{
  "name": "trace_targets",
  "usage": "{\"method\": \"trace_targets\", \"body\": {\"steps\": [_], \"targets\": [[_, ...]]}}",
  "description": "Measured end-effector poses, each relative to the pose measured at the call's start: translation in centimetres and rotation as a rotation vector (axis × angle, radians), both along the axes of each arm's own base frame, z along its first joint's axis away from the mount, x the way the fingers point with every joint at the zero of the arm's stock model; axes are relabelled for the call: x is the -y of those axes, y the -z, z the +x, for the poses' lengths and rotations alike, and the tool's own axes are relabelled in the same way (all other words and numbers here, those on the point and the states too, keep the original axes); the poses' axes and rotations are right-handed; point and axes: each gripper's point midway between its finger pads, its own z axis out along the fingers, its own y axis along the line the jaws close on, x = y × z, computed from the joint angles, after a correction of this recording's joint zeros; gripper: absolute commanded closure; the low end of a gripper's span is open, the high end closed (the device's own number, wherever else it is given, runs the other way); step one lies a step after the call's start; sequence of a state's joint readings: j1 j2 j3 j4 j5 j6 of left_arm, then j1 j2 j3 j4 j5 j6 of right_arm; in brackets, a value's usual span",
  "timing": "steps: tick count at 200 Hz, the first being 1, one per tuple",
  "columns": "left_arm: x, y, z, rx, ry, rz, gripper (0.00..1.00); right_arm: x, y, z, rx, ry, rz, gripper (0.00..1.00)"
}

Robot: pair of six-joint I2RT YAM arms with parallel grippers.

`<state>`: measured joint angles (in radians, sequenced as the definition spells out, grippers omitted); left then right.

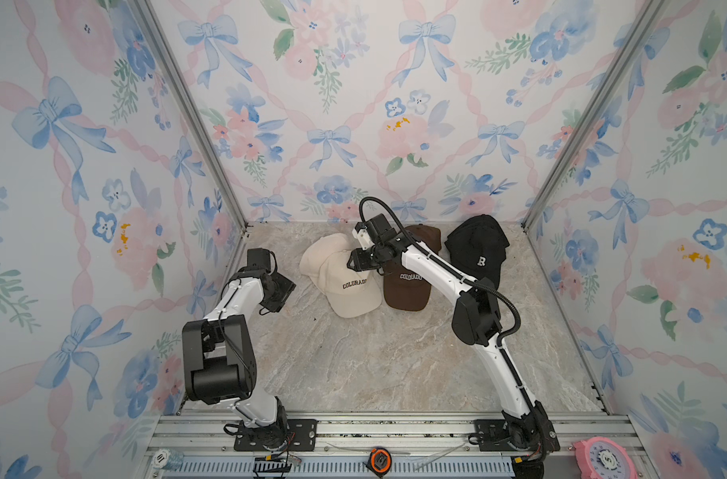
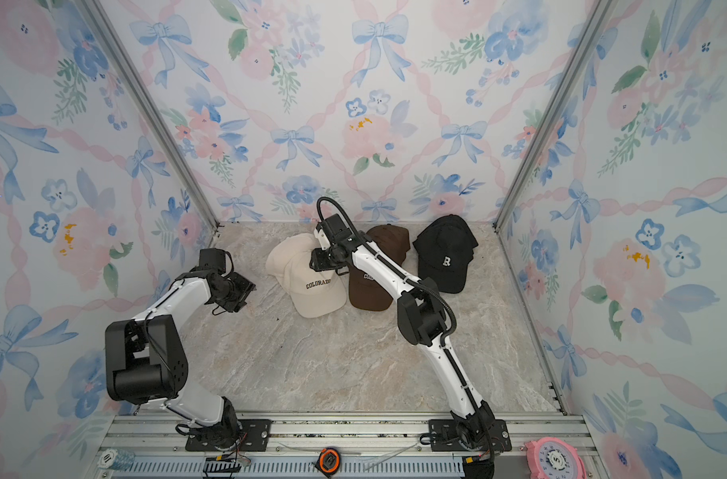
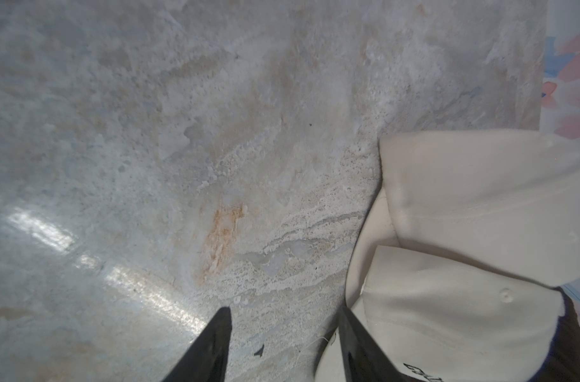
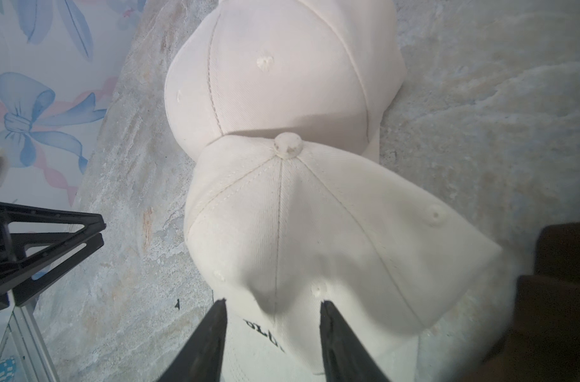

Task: Stack the baseball caps by color
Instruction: Place the baseball cap on the baseball cap, then adjust the baseball cap.

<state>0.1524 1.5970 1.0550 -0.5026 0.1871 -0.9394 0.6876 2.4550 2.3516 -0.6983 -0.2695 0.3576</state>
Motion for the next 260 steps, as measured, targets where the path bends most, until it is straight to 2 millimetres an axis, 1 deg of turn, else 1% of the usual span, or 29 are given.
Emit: {"method": "trace_targets", "body": {"steps": [29,42,57,78,95,104,122,138,172,184,221,241,260], "targets": [[0.0,-0.1,0.0,0.006,0.012,-0.006,0.45,-0.6,1.0,-0.4,-0.021,0.001,-0.003,0.51],[0.1,-0.2,0.0,0.008,0.021,-0.009,0.44,-0.8,1.4,-0.5,-0.030,0.004,-0.005,0.53],[0.3,-0.2,0.0,0.011,0.033,-0.014,0.40,-0.9,1.8,-0.4,-0.037,0.010,-0.005,0.66],[0.6,-0.3,0.1,0.017,0.059,-0.020,0.33,-0.9,2.2,-0.4,-0.044,0.016,-0.011,0.86],[0.9,-0.4,0.2,0.026,0.087,-0.022,0.32,-0.9,2.1,-0.4,-0.031,0.011,-0.021,0.97],[1.0,-0.5,0.2,0.031,0.101,-0.023,0.31,-0.9,1.9,-0.4,-0.025,0.009,-0.028,1.00],[1.2,-0.8,0.4,0.041,0.122,-0.024,0.31,-0.9,1.4,-0.6,0.001,-0.009,-0.052,1.00],[1.3,-0.9,0.5,0.047,0.132,-0.023,0.32,-1.1,0.6,-0.9,0.044,-0.043,-0.080,1.00],[1.5,-1.0,0.5,0.051,0.149,-0.024,0.32,-2.2,-2.3,-2.0,0.165,-0.160,-0.125,1.00],[1.5,-1.0,0.5,0.052,0.154,-0.026,0.32,-2.5,-3.0,-2.1,0.206,-0.195,-0.131,1.00],[1.6,-1.4,1.1,0.064,0.159,-0.034,0.32,-3.2,-3.6,-2.3,0.249,-0.254,-0.122,0.99],[1.6,-1.7,1.6,0.074,0.162,-0.037,0.32,-3.8,-4.1,-1.5,0.285,-0.264,-0.095,0.99],[1.5,-2.1,2.0,0.086,0.161,-0.036,0.32,-4.4,-3.9,-0.6,0.311,-0.270,-0.074,0.98]]}}
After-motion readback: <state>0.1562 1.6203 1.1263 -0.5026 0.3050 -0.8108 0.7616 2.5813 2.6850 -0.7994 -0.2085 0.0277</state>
